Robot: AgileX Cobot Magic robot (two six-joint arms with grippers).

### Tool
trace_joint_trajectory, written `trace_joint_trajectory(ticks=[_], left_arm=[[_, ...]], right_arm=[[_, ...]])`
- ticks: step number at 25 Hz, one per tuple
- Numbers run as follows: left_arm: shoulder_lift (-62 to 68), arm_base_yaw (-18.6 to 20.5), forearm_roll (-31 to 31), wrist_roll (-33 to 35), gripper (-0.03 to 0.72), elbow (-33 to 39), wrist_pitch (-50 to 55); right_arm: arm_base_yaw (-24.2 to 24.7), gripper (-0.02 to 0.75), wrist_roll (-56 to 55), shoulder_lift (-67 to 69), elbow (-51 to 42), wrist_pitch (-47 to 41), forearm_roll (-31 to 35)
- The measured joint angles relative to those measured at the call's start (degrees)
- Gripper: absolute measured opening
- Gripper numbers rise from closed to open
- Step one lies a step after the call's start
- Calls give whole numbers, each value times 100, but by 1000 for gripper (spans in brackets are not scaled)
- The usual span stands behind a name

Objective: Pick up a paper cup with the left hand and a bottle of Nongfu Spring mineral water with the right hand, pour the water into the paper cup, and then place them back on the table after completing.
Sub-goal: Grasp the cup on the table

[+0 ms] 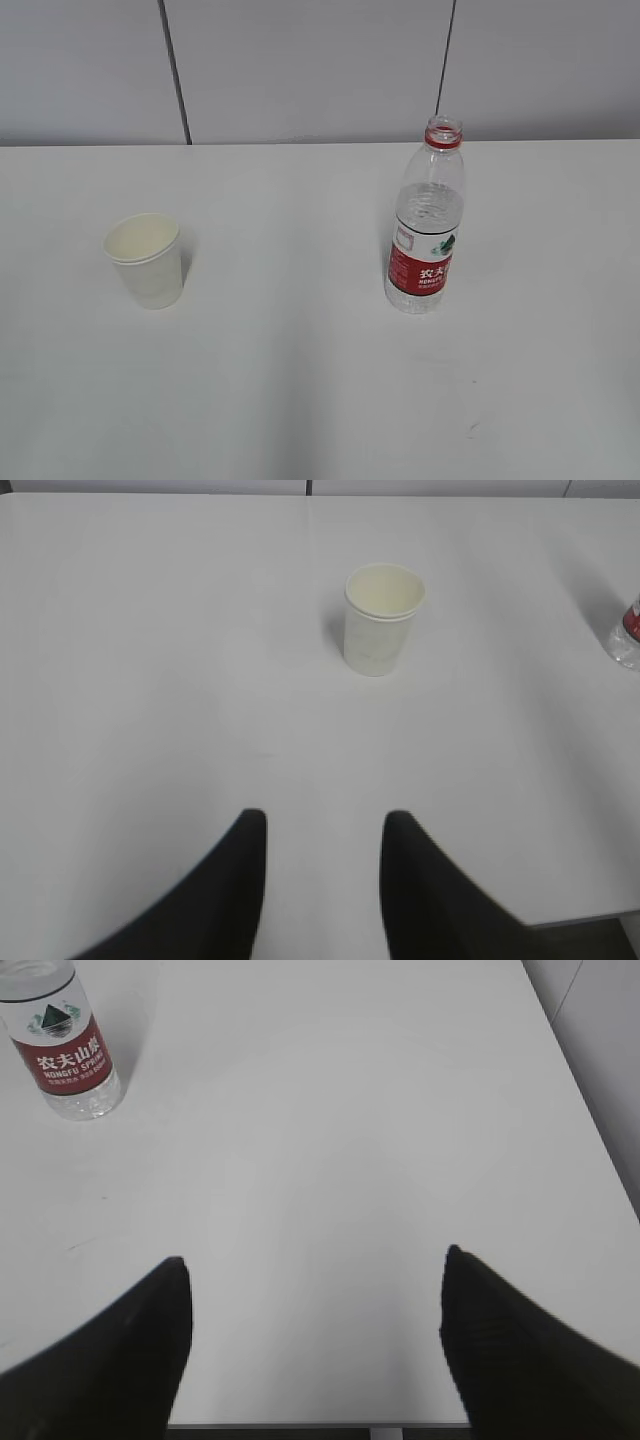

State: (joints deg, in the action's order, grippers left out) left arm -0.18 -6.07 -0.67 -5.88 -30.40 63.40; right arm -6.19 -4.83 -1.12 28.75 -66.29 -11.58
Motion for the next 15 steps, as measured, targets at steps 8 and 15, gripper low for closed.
trace_joint_trajectory(ticks=[8, 15], left_arm=[[0, 0, 0, 0, 248, 0, 0], [0, 0, 97, 0, 248, 0, 0]], right_arm=[[0, 572, 0, 0, 0, 0, 0], [0, 572, 0, 0, 0, 0, 0]])
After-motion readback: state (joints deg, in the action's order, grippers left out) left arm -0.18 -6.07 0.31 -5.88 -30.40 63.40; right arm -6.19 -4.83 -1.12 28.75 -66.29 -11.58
